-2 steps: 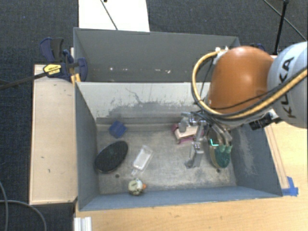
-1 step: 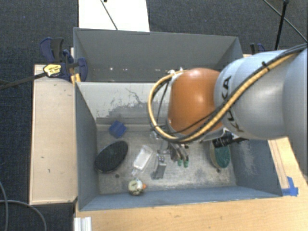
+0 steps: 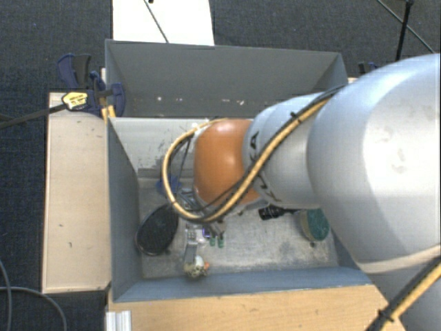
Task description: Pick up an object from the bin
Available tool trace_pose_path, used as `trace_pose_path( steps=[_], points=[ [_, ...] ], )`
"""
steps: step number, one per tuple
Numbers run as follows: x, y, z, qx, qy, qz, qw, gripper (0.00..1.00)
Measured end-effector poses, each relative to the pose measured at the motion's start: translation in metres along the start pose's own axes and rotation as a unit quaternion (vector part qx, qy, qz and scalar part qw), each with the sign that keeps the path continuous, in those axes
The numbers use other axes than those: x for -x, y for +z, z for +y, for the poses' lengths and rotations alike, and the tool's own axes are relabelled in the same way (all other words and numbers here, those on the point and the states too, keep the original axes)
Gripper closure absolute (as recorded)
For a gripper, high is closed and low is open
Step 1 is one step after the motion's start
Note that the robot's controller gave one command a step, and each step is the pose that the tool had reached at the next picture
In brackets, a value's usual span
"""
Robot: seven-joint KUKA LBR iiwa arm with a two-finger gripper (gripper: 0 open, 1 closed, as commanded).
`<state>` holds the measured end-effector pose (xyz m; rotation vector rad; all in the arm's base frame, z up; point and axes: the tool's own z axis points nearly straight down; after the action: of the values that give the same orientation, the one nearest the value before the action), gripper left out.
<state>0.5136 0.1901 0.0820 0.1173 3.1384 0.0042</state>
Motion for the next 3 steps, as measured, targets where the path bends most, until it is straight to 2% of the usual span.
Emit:
trace_pose_path(
  steps=[1, 2, 3],
  points=[
    [0.0135, 0.0122, 0.0485, -0.007, -0.185, 0.0007, 0.9827, 0.0],
    [0.0131, 0.0127, 0.0465, -0.008, -0.182, 0.0027, 0.9833, 1.0],
    [0.0128, 0.0125, 0.0486, -0.006, -0.181, 0.0017, 0.9834, 0.0]
  ],
)
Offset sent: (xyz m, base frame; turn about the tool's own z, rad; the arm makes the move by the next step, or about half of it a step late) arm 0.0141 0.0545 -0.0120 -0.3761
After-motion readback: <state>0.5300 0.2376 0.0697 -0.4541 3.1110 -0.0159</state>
